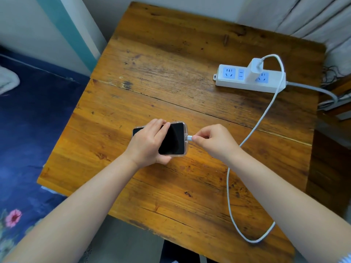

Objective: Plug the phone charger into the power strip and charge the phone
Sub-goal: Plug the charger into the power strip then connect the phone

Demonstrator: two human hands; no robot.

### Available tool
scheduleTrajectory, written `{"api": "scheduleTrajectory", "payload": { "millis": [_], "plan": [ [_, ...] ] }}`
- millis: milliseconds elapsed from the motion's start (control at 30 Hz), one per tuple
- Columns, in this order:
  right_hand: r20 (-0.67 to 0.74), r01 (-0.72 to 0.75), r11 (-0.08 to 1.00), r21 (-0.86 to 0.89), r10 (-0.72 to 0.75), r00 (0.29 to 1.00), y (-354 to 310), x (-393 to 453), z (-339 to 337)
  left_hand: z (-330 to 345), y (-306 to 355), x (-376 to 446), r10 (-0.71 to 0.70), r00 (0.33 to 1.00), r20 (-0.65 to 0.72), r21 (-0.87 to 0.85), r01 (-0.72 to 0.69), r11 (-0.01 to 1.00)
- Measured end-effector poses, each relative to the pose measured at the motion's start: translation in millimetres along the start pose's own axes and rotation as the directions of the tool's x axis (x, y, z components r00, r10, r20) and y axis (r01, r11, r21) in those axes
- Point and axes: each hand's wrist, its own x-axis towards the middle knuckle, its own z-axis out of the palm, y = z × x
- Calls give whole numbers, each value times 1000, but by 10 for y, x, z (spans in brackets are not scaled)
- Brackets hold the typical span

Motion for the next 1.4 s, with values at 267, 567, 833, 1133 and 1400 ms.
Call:
{"api": "scheduleTrajectory", "payload": {
  "millis": [267, 567, 833, 1133, 1400],
  "plan": [
    [11, -3, 995, -101, 4, 1000, 35, -3, 67, -42, 51, 6, 8, 998, 69, -3, -8, 1000],
    [-8, 4, 1000, -31, -4, 1000, 85, 43, 148, -69, 74, 32, 7, 993, 114, 7, -8, 1000],
    [70, 35, 995, -97, -29, 997, 191, 98, 184, -26, -5, 71, 25, 986, 162, 9, -27, 1000],
    [-147, 204, 928, -312, -259, 955, 287, 344, 84, -114, -460, 595, -55, 954, 296, 87, 30, 996],
    [-260, 97, 881, -462, -239, 936, 353, 613, 145, -70, -583, 1075, -92, 895, 436, 185, 10, 983]
  ]
}}
